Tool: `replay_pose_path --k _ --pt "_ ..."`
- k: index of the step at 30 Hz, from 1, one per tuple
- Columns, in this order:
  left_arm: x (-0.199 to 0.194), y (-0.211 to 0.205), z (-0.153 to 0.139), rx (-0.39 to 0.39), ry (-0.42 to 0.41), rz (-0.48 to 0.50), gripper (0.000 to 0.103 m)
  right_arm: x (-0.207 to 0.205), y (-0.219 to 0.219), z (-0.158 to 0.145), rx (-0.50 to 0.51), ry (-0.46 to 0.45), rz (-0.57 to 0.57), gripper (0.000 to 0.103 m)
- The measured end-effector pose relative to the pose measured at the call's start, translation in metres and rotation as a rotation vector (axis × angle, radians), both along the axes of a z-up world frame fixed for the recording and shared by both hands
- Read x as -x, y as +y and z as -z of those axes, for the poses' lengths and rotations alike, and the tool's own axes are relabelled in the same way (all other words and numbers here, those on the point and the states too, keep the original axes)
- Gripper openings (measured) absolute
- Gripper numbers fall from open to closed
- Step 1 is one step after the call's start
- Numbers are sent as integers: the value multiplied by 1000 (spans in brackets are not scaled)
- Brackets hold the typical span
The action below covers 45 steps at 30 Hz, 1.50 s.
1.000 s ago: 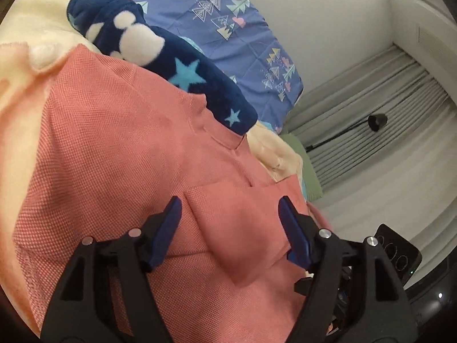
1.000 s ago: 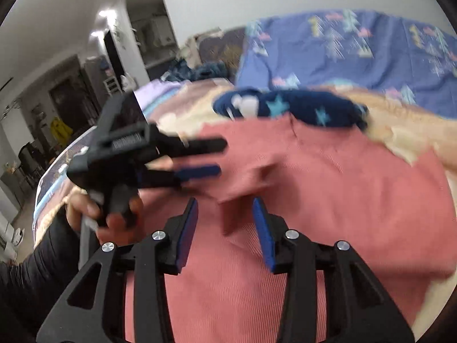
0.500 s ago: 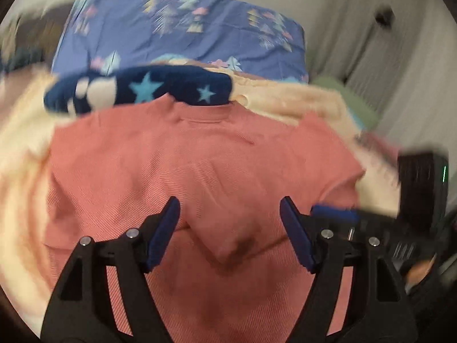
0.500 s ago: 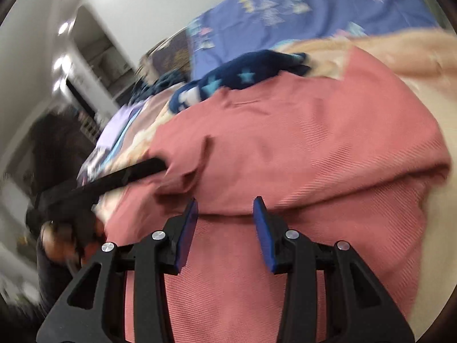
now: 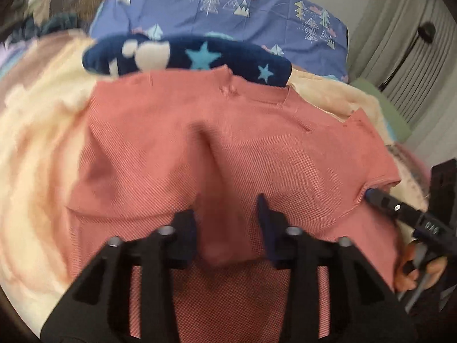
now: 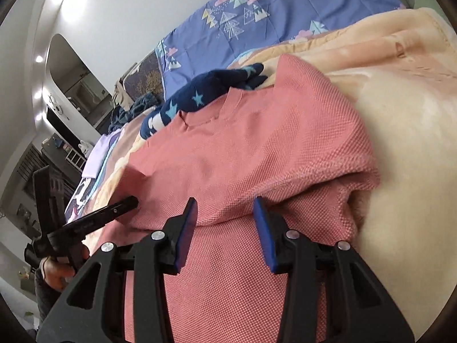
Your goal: Fold small clothes
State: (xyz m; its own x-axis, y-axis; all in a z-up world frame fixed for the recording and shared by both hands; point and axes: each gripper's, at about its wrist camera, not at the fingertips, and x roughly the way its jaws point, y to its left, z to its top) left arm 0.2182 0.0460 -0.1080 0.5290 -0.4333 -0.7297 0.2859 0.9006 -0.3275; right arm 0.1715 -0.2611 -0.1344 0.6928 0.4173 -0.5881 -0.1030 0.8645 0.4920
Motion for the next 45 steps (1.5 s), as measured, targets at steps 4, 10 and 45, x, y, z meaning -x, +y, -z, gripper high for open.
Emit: replay_pose_path --k 4,10,45 --pt "-12 -5 -1 4 -2 1 43 0 0 0 -6 -2 -3 42" --pt "-18 -12 -33 43 -59 -5 3 5 -1 -6 -41 -49 -38 42" --pt "-27 -6 11 -230 -118 -23 48 -28 -32 -11 321 120 242 33"
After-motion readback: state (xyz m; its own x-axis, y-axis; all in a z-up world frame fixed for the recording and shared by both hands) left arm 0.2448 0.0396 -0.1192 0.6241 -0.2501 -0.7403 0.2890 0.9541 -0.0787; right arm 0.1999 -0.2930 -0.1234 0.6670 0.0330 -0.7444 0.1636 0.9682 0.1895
